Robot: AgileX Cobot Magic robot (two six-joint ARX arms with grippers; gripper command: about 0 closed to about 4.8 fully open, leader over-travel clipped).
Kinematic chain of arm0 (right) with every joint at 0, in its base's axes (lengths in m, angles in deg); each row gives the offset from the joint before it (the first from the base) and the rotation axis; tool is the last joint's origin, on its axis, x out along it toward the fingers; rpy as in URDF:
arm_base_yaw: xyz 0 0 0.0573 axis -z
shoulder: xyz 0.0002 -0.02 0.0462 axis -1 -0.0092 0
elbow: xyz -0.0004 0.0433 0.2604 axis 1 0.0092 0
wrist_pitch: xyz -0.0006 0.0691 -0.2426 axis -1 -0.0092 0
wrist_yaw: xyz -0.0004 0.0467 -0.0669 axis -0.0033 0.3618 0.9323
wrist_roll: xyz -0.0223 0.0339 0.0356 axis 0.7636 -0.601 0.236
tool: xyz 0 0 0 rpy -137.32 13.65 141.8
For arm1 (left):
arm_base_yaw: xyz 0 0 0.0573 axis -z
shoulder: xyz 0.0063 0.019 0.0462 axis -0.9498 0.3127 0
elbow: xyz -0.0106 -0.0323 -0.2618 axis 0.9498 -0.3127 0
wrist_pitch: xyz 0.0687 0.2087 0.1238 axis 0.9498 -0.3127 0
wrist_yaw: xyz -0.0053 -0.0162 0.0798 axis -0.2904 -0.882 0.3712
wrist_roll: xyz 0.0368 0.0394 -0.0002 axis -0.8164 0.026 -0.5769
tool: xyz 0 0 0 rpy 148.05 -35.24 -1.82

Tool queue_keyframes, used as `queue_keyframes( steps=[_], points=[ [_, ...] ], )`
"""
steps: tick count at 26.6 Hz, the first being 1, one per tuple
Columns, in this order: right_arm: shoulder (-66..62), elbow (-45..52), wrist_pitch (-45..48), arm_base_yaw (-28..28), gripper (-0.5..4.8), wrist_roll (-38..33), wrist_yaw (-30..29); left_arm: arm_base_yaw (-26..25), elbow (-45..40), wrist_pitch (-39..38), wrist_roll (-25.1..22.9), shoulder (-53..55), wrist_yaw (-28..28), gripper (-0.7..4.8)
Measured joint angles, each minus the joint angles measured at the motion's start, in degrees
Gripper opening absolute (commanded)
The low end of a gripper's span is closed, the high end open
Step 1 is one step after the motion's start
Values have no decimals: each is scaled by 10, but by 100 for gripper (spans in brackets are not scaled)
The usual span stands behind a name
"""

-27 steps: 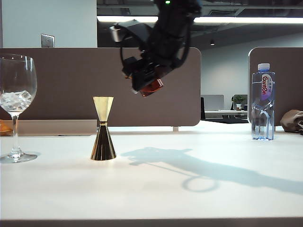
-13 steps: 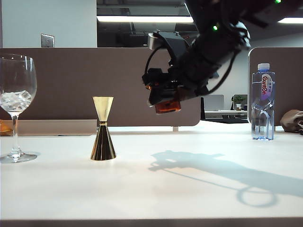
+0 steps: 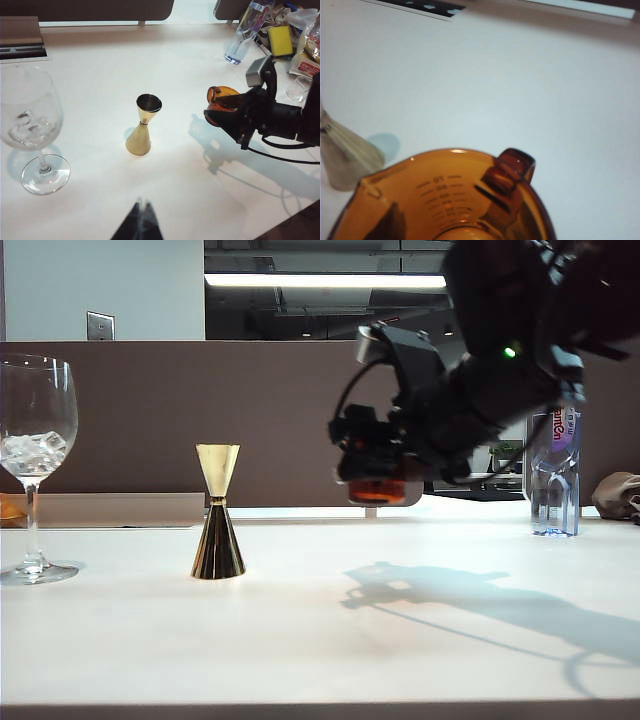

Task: Pick up the small amber measuring cup and pour the water in it into the jigger, then pick up the jigger and pour the water in it into the wine glass.

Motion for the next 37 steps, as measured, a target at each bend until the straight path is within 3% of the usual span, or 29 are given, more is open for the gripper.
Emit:
queue_keyframes(
  steps=[15,28,34,36,37],
  points=[
    [-43,34,89,30,0,-38,-28,0,0,0,0,0,0,-2],
    [-108,34,104,41,2,-41,-46,0,0,0,0,0,0,-2],
    [-125,33,132,47,63,-41,-59,0,0,0,0,0,0,-2],
    [-125,33,133,47,173,-41,-59,0,0,0,0,0,0,-2],
    [-125,33,133,47,196,-41,-59,0,0,0,0,0,0,-2]
  ],
)
